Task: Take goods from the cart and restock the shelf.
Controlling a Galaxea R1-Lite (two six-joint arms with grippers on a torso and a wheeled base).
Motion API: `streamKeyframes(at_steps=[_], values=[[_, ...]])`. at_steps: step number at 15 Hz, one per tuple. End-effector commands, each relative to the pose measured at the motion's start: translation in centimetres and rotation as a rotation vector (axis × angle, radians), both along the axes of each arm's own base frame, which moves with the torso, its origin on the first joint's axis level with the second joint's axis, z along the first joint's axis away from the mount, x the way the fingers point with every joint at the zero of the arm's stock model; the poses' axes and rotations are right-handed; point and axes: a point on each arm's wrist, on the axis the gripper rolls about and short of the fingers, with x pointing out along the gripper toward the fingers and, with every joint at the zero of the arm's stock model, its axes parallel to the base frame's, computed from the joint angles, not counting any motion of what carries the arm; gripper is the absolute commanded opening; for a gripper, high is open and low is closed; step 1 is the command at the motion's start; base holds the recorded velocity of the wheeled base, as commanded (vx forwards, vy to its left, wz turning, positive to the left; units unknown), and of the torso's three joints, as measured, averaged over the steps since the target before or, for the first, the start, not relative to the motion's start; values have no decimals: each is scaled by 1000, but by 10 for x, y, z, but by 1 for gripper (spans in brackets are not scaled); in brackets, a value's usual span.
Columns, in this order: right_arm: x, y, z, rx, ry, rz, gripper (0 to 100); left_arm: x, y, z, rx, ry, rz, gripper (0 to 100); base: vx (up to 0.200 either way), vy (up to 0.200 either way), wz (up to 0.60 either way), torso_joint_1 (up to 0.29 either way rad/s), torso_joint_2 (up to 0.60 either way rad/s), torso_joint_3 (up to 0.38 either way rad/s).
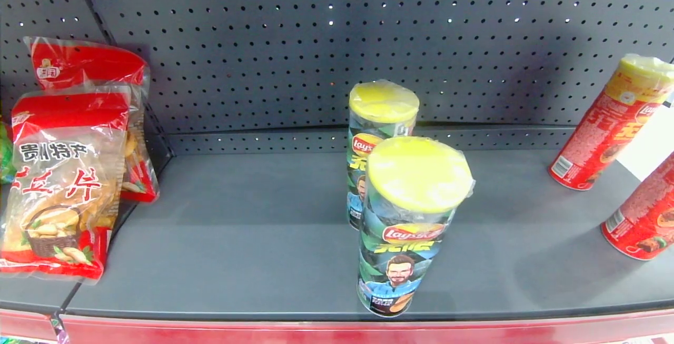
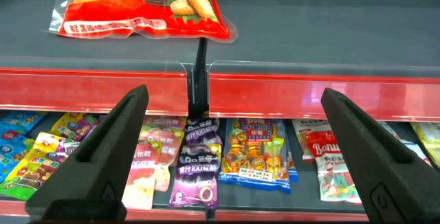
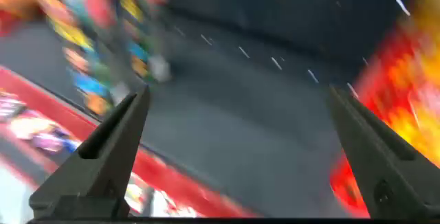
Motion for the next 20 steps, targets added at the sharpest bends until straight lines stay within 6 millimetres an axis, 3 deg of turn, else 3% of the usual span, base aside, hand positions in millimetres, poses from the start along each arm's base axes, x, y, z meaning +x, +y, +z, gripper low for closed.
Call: streamKeyframes(at_steps=[1, 5, 7, 11, 14, 18, 20], values=[[-4, 0, -37, -36, 57, -2, 100, 0, 0, 0, 0, 1, 1, 100, 0, 0, 0, 0, 0, 0], [-10, 0, -99, -25, 165, -86, 100, 0, 0, 0, 0, 1, 1, 100, 0, 0, 0, 0, 0, 0], [-16, 0, -117, 51, 273, -131, 100, 0, 0, 0, 0, 1, 1, 100, 0, 0, 0, 0, 0, 0], [-15, -1, -117, 117, 378, -145, 100, 0, 0, 0, 0, 1, 1, 100, 0, 0, 0, 0, 0, 0], [-18, 0, -117, 49, 366, 96, 100, 0, 0, 0, 0, 1, 1, 100, 0, 0, 0, 0, 0, 0], [-26, -1, -118, 110, 257, -89, 100, 0, 0, 0, 0, 1, 1, 100, 0, 0, 0, 0, 0, 0], [-28, 0, -119, 116, 173, -91, 100, 0, 0, 0, 0, 1, 1, 100, 0, 0, 0, 0, 0, 0]])
